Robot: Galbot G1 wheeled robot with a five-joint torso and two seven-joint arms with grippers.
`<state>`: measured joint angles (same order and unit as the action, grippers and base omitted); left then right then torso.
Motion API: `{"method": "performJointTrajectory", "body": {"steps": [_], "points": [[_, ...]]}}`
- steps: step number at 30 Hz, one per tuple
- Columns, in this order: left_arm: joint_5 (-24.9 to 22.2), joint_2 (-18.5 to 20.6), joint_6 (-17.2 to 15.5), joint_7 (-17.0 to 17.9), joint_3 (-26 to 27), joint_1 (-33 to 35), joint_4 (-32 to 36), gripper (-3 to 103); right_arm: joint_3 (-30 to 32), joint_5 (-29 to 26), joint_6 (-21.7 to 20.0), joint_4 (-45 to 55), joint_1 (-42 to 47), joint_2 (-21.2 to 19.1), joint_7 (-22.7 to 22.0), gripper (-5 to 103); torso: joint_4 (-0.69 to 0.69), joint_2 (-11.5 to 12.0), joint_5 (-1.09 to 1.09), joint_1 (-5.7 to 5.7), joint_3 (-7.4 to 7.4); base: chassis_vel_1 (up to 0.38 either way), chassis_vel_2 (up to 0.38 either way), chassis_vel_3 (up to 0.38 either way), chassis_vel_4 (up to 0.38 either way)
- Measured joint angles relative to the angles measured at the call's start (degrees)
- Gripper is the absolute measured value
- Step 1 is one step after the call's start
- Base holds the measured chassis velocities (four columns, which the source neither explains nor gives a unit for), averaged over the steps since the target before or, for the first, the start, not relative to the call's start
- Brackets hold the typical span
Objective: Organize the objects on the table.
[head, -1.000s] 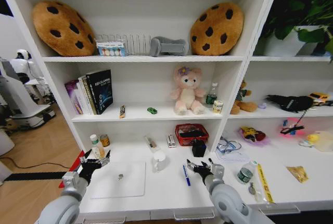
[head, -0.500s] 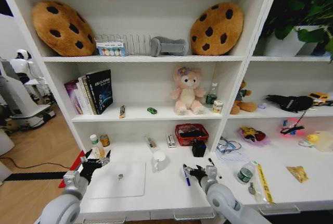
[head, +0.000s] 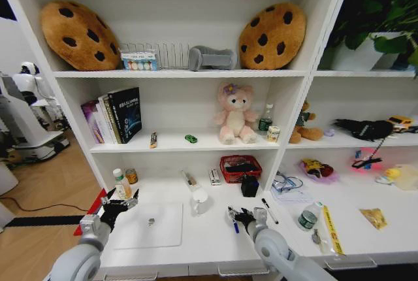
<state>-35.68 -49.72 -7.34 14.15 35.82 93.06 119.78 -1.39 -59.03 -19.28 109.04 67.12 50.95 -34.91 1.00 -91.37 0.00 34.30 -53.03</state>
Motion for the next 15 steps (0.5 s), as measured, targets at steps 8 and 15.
{"method": "performJointTrajectory", "body": {"steps": [8, 15], "points": [[-0.1, 0.1, 0.0, 0.0, 0.0, 0.0, 0.0, 100, -0.6, -0.5, 0.0, -0.8, -0.8, 0.2, 0.0, 55, 0.0, 0.0, 0.0, 0.0, 0.0, 0.0, 0.0, 0.0, 0.0], [-0.2, 0.1, 0.0, 0.0, 0.0, 0.0, 0.0, 100, -1.2, -1.0, 0.0, -1.5, -1.7, 0.2, -0.1, 42, -0.01, 0.0, 0.0, 0.0, 0.0, 0.0, 0.0, 0.0, 0.0]]}}
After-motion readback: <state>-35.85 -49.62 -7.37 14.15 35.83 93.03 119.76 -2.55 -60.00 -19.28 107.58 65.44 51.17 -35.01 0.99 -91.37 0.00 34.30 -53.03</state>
